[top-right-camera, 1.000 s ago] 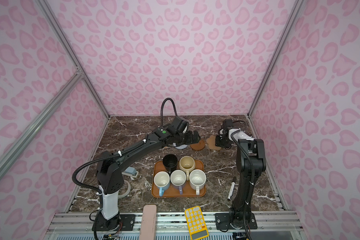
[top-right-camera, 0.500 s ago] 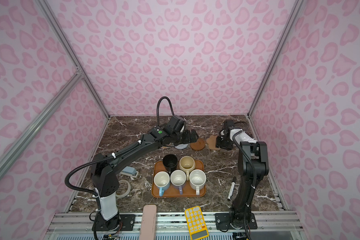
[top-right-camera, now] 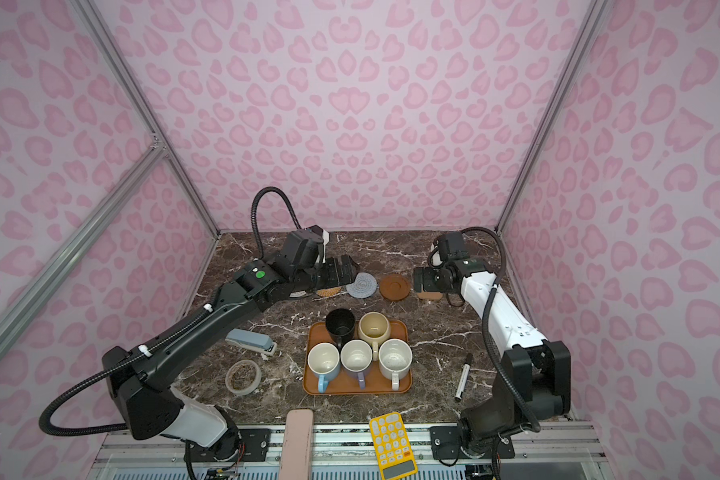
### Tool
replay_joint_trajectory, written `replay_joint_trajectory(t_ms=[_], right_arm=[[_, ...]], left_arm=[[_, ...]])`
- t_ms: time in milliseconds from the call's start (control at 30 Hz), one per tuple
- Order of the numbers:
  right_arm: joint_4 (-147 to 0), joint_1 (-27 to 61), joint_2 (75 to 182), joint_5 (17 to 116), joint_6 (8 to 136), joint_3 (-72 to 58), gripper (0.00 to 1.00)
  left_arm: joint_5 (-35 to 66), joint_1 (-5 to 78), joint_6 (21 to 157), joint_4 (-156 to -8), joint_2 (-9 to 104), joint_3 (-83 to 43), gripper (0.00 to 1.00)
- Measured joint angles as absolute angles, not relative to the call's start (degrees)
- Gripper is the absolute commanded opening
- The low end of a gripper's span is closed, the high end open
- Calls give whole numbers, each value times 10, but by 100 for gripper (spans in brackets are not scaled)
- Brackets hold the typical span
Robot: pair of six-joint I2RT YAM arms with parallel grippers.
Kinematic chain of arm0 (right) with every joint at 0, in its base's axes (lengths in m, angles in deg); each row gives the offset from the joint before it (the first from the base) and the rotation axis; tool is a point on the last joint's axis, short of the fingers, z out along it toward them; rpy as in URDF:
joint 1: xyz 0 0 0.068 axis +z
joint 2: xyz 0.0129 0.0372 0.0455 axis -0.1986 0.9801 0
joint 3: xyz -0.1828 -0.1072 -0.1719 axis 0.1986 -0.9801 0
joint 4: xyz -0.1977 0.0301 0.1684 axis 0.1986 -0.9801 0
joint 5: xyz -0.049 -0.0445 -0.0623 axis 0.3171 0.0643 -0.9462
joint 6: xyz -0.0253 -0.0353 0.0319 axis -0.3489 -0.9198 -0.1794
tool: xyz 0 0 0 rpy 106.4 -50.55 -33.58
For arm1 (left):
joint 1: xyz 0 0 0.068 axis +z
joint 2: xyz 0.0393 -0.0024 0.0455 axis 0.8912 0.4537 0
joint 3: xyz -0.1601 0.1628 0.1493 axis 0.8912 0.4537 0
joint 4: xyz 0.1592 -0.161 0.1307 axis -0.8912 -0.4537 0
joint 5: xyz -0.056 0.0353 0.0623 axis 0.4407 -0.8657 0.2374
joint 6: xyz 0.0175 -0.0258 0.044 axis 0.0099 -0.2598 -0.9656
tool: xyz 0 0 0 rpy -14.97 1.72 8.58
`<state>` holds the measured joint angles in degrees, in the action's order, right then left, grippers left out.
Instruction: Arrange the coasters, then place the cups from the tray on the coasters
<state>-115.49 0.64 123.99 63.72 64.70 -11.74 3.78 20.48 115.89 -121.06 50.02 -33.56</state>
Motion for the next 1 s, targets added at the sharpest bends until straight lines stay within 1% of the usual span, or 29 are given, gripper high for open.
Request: replay_joint_trajectory(t_ms=[133,200,267,300,333,367,400,533,600,800,867,900,1000], right_arm=[[-1123,33,1180,626,650,-152,99],[-1102,27,1151,625,663,-175,99],[-1080,13,1135,646,672,-191,99],[-1073,7,1131,661,674,-196,98],[-1070,2,1131,673,676,-199,93],[-1070,0,1134,691,675,-199,90],[-1070,1,1137,710,674,-199,89],[-1078,27,1135,748,671,-206,90],[-1081,53,1120,754,675,-221,89],[-1070,145,1061,753,705,-279,91],[-1060,162,1055,748,719,-292,94],[-1056,169,1054,745,725,-299,99],[-1056,181,1058,743,738,-313,99]], left_arm=[[18,220,1170,-1205,444,-259,99],[20,243,1170,-1197,415,-218,99],[30,257,1171,-1184,390,-189,98],[40,259,1171,-1179,382,-181,98],[49,259,1169,-1178,381,-180,98],[61,259,1162,-1174,382,-181,98],[63,257,1160,-1174,385,-182,98],[65,238,1145,-1188,392,-182,97],[66,229,1145,-1210,402,-185,99],[60,193,1146,-1301,441,-210,92],[60,180,1151,-1323,453,-216,88],[60,175,1153,-1331,460,-217,85],[60,162,1162,-1347,477,-216,84]])
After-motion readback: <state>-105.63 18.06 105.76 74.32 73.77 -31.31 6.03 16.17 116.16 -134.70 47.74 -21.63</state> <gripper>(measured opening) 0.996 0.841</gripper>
